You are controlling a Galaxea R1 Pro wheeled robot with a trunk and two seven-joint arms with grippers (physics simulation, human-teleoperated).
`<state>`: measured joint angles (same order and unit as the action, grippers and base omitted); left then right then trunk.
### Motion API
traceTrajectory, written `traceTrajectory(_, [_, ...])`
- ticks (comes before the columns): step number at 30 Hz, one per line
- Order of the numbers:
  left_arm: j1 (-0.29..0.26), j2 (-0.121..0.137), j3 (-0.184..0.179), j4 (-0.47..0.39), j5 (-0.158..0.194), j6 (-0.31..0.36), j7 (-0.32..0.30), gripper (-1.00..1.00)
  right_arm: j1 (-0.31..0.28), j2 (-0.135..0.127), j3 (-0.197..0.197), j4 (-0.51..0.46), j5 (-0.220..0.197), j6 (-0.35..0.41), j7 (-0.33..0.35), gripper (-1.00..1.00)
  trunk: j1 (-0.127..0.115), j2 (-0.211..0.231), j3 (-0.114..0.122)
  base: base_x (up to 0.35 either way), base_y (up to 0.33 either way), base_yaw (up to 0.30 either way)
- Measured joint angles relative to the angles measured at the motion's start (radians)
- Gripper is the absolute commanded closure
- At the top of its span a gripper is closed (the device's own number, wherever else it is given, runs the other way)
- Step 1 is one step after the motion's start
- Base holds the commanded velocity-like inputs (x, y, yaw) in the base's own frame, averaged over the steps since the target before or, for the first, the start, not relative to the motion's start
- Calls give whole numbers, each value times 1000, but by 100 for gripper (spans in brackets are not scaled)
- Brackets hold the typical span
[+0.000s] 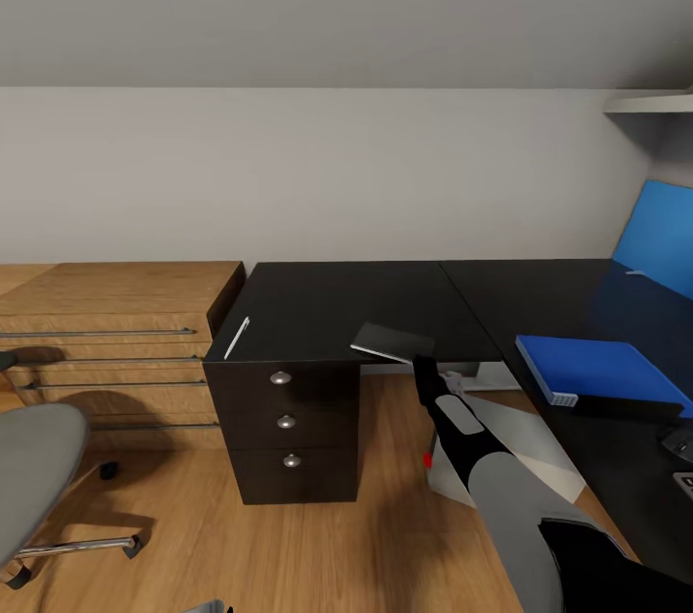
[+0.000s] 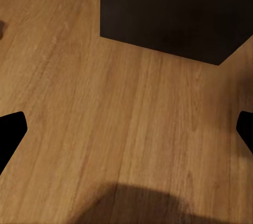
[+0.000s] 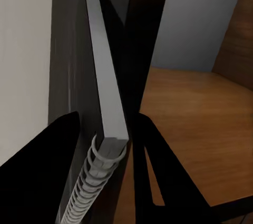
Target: In the bedroom, organize the workspace by keeping the computer under the desk, ensuring the monitor is on the desk, placing the keyboard on the desk next to the monitor, placing the mouse on the desk next to the keyboard, moving the folder from the swivel chair onto the desk next to the mouse, stacking the notebook on top of the folder with the pen on top of the notebook, and positioning the swivel chair next to the desk.
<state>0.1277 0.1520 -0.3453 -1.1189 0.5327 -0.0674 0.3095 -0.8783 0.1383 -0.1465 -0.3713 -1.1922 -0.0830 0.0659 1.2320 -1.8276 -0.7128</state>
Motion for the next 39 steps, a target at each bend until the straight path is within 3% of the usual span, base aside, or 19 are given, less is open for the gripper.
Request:
traceTrajectory(11, [0,0,0,0,-1,-1,-1,-100,0,-1,0,-1,0,0,2,100,0,0,0,0,0,0])
traceTrajectory(30, [0,-1,0,0,0,0,1,-100,2,0,0,-7,0,-7,77,100,-73,133,59,0,0,0])
traceTrajectory(39, [0,-3,-2,22,-1,0,1,-100,2,0,-2,-10,0,-55,106,100,-107,196,88,0,0,0])
